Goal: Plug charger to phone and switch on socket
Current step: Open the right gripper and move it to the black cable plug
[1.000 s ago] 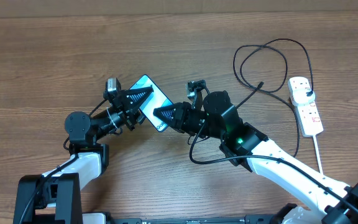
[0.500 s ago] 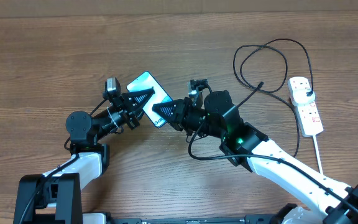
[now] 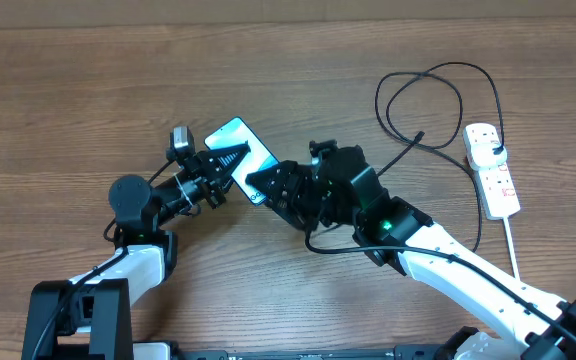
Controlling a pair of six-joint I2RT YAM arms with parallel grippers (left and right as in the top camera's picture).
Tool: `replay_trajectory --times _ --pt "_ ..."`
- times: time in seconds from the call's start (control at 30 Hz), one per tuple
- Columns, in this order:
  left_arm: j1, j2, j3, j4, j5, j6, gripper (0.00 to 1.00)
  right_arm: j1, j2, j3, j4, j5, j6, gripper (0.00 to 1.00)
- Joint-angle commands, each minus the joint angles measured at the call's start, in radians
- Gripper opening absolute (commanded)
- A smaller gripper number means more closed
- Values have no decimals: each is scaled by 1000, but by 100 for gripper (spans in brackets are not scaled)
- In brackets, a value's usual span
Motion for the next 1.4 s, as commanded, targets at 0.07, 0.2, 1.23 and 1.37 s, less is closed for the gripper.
replay_trajectory --times 0.07,0.2,1.23,1.37 --pt "2 -8 16 -277 -54 241 4 10 1 -7 -41 -27 -250 90" --pt "2 -8 16 -447 2 266 4 -3 -11 -4 -95 42 -481 100" --pt "2 -8 16 -312 385 204 4 -591 215 114 -343 606 -559 97" --pt "2 -8 16 -312 385 201 4 -591 279 114 -287 605 -559 89"
